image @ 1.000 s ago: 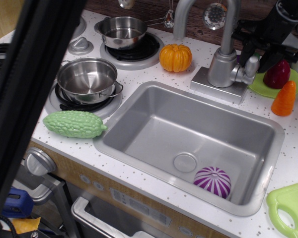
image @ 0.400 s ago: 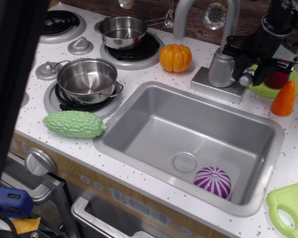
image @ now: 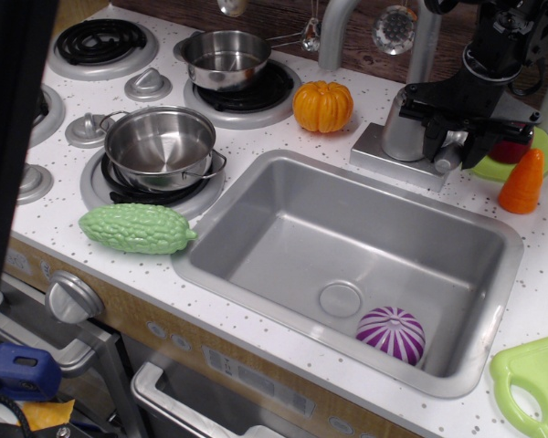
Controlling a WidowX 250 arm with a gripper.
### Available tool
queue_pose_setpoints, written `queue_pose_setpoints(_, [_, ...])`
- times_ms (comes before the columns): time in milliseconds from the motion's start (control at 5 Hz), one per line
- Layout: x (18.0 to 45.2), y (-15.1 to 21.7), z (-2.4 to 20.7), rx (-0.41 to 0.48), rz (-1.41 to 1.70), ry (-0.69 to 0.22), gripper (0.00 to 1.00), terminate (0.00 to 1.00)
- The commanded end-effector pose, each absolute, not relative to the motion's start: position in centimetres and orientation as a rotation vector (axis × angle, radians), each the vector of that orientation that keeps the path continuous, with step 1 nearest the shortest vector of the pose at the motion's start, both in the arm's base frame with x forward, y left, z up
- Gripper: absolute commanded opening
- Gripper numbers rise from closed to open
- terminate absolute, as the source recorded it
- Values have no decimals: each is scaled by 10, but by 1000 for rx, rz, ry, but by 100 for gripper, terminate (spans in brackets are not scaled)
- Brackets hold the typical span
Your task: Turn lever vertical to front
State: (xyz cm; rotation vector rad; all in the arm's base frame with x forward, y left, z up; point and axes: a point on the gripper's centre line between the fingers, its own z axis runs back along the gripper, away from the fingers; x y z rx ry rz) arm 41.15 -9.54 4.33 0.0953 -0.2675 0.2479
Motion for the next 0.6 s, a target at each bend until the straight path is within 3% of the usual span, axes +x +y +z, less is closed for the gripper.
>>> queue_pose_setpoints(0, [409, -97, 45, 66, 285, -251, 0, 0])
queue_pose_setpoints(200, [408, -98, 35, 55, 291, -264, 0, 0])
queue_pose_setpoints(400, [409, -97, 33, 59, 278, -264, 0, 100])
